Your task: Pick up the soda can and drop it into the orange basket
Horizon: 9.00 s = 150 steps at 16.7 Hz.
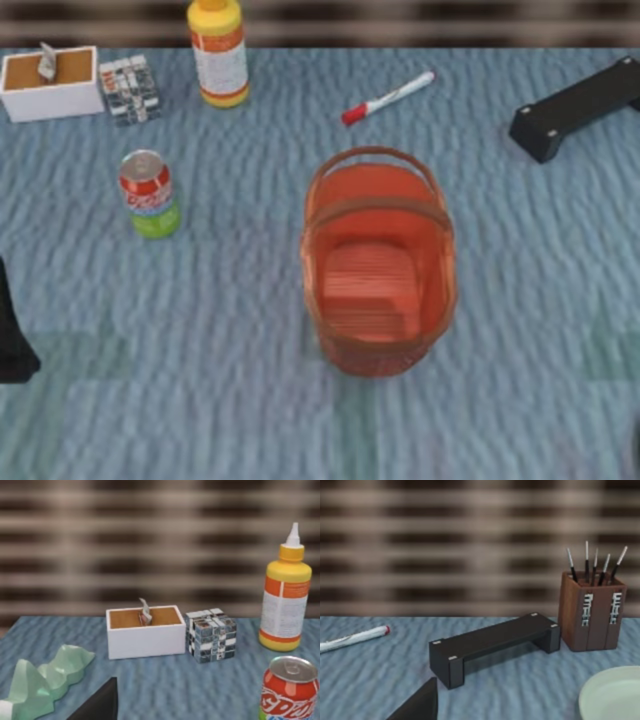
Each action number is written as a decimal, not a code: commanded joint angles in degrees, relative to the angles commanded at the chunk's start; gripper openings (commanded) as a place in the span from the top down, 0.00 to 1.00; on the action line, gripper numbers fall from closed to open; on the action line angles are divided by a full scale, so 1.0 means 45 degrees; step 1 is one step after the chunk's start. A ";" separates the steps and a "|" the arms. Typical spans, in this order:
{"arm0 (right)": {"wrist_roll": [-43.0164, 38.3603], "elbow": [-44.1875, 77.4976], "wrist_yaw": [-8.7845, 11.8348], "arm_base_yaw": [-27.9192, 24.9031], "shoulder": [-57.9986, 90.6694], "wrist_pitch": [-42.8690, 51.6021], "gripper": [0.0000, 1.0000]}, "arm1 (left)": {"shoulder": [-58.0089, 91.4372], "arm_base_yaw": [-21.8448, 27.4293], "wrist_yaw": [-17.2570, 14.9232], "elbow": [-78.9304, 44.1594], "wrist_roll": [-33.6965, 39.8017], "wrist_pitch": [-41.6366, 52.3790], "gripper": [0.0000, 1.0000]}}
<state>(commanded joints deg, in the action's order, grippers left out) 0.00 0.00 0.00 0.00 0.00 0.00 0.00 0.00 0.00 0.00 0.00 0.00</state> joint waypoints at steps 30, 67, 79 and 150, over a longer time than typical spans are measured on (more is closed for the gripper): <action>0.0000 0.0000 0.0000 0.0000 0.0000 0.0000 0.00 | 2.8017 0.2389 -0.0187 -2.5156 -0.7385 1.5681 0.00; 0.0000 0.0000 0.0000 0.0000 0.0000 0.0000 0.00 | 3.0761 0.2466 -0.0072 -2.5428 -0.8044 1.4694 1.00; 0.0000 0.0000 0.0000 0.0000 0.0000 0.0000 0.00 | 3.0551 0.2606 -0.1030 -2.4961 -0.7695 1.3458 1.00; 0.1069 0.1899 0.0075 -0.0788 0.1912 0.1616 0.00 | 2.7442 0.3636 -1.4933 -1.4251 -0.0177 -1.2786 0.00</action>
<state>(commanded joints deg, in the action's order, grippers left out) 4.81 8.55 0.34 -3.55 8.61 7.27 123.49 16.36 -67.20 -64.13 -0.80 -57.54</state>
